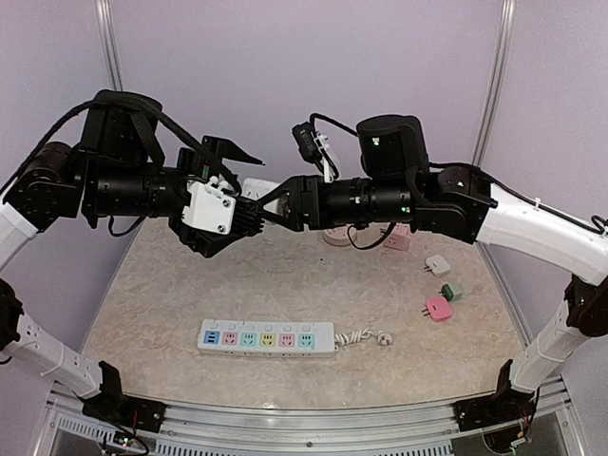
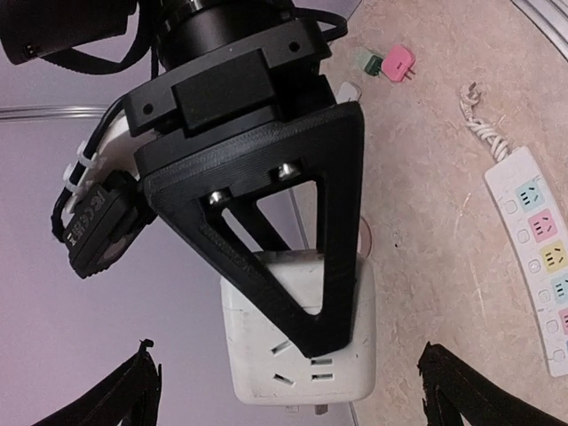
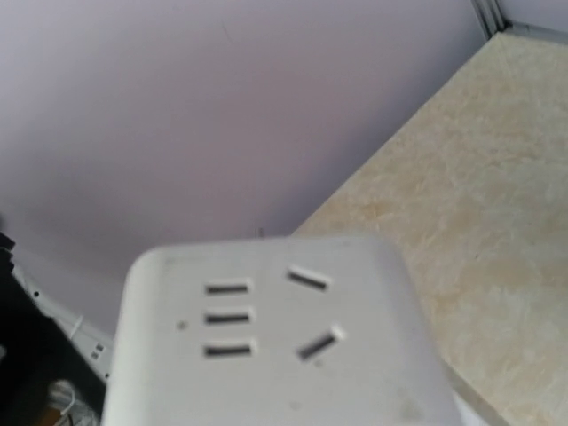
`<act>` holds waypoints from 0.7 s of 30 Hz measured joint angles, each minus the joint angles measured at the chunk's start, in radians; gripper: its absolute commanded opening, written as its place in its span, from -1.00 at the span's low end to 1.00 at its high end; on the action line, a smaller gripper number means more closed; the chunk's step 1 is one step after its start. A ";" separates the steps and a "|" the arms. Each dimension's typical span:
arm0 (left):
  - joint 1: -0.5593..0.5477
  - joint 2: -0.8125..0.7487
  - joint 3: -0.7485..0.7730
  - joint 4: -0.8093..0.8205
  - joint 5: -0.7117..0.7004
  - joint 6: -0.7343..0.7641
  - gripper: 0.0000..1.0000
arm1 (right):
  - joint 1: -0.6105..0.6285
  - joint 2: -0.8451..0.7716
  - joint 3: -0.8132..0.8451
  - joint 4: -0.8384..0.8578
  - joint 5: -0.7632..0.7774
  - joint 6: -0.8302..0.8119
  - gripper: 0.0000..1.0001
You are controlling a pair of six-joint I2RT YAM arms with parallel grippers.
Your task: Insert the plug
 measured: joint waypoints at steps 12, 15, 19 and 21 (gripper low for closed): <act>-0.011 0.019 -0.020 0.016 -0.038 -0.010 -0.25 | 0.028 0.008 0.048 -0.031 -0.061 0.000 -1.00; -0.013 0.017 -0.020 0.015 -0.039 -0.031 -0.60 | 0.027 0.008 0.048 -0.031 -0.069 -0.003 -1.00; -0.016 0.016 -0.020 0.012 -0.039 -0.050 -1.00 | 0.027 0.008 0.048 -0.031 -0.076 -0.004 -0.98; -0.016 0.014 -0.020 0.011 -0.039 -0.060 -1.00 | 0.027 0.008 0.048 -0.031 -0.079 -0.003 -0.38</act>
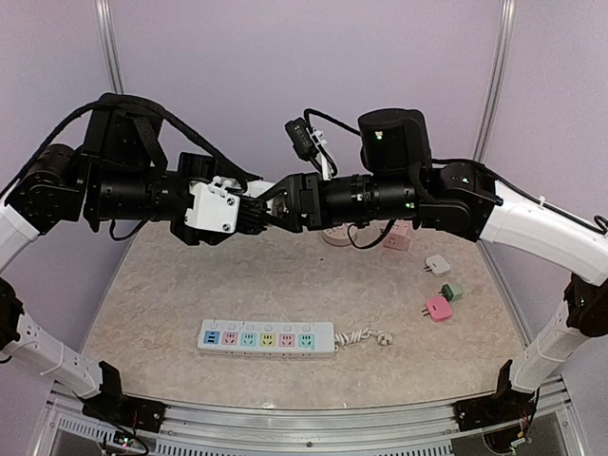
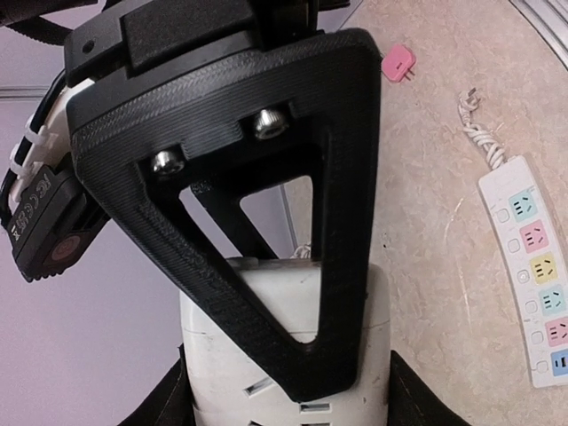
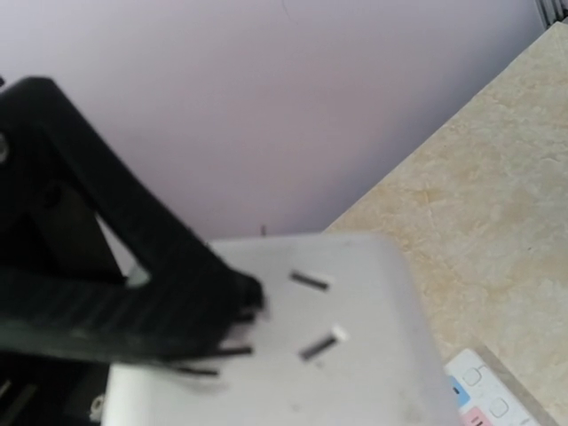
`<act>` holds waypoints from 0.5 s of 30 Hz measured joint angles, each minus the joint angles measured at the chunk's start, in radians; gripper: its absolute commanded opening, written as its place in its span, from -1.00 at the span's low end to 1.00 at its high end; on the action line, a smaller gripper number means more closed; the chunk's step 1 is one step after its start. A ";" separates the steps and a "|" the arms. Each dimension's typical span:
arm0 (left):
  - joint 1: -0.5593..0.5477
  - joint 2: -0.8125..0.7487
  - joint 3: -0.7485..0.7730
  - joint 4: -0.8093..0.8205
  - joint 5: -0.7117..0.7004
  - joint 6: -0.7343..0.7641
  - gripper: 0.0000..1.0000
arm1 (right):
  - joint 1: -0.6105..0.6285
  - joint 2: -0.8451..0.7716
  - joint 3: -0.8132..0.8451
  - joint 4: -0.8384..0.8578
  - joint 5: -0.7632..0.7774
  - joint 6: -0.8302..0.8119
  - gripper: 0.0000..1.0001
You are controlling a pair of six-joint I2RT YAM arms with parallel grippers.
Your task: Insert the plug
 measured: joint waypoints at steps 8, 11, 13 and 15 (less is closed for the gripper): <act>0.015 -0.003 0.000 0.075 0.006 -0.217 -1.00 | 0.016 -0.055 -0.157 0.248 0.052 0.019 0.69; 0.031 -0.004 0.000 0.113 0.017 -0.325 -1.00 | 0.026 -0.077 -0.227 0.397 0.109 0.030 0.65; 0.037 -0.006 0.000 0.135 0.022 -0.383 -1.00 | 0.034 -0.077 -0.240 0.464 0.134 0.031 0.57; 0.041 -0.011 0.000 0.158 0.024 -0.419 -1.00 | 0.042 -0.077 -0.245 0.505 0.162 0.037 0.49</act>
